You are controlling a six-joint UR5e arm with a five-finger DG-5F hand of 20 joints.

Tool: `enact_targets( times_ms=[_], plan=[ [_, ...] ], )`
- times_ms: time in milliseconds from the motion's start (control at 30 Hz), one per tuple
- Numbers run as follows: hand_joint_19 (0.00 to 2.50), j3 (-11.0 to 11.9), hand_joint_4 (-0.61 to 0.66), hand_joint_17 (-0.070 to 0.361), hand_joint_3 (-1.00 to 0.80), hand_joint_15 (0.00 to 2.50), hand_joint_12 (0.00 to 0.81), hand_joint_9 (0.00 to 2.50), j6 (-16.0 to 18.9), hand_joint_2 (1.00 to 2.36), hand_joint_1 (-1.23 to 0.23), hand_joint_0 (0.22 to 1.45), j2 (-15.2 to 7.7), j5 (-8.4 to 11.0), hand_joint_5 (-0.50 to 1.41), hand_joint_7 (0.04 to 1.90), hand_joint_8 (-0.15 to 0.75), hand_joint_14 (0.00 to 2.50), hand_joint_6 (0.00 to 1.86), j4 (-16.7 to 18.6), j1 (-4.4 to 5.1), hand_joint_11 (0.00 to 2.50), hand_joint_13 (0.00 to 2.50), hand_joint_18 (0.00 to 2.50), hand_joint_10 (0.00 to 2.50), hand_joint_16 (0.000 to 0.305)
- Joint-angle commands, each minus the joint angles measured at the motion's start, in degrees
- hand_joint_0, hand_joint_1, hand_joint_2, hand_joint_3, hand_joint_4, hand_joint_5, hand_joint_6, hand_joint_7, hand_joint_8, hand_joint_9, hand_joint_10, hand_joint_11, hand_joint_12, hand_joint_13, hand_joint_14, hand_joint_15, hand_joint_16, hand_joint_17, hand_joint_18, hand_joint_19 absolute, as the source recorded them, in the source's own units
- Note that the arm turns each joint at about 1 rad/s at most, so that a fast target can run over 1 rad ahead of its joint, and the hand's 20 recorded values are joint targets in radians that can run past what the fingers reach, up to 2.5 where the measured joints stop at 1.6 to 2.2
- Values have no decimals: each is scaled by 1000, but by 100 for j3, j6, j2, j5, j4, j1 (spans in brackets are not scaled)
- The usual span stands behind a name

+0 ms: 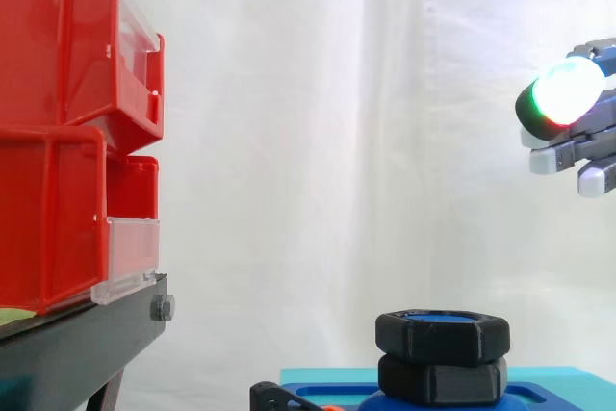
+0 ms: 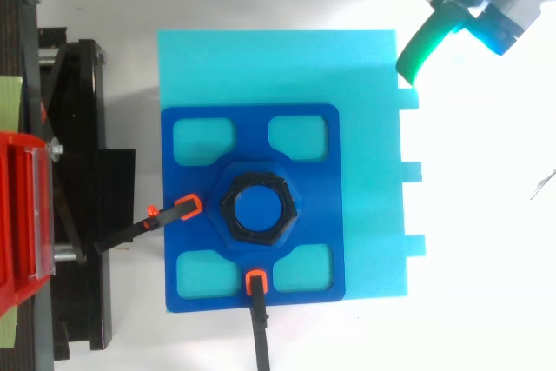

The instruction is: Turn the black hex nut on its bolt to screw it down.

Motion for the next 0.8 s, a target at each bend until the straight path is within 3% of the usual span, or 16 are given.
enact_targets(
  times_ms=[0, 67, 167, 200, 300, 533, 767],
  plan=[
    [441, -1, 66, 125, -500, 156, 385, 156, 0, 1000, -446, 459, 0, 1, -264, 716, 215, 7, 502, -24, 0, 76, 191, 374, 2, 56],
    [404, -1, 70, 109, -500, 89, 362, 35, 0, 1000, -407, 457, 0, -7, -272, 731, 201, 3, 502, -32, 0, 0, 106, 324, 0, 49],
    [286, -1, 43, 109, -500, 0, 340, 51, 0, 1000, -347, 448, 0, 1, -264, 702, 185, 0, 502, -41, 0, 0, 3, 181, 0, 49],
    [268, -1, 25, 104, -500, 0, 325, 15, 0, 1000, -305, 453, 9, 1, -260, 703, 161, 0, 502, -50, 0, 0, 0, 6, 0, 46],
    [182, -1, 13, 106, -500, 0, 318, 0, 0, 1000, -203, 486, 0, 1, -268, 684, 131, 0, 502, -59, 0, 0, 0, 0, 0, 47],
    [113, -1, -72, 103, -500, 0, 289, 0, 0, 1000, -255, 489, 0, 1, -290, 653, 73, 0, 502, -59, 0, 0, 0, 0, 0, 46],
    [111, -1, -44, 95, -500, 0, 271, 0, 0, 1000, -265, 481, 0, 1, -297, 644, 51, 0, 501, -59, 0, 0, 0, 0, 0, 42]
  ],
)
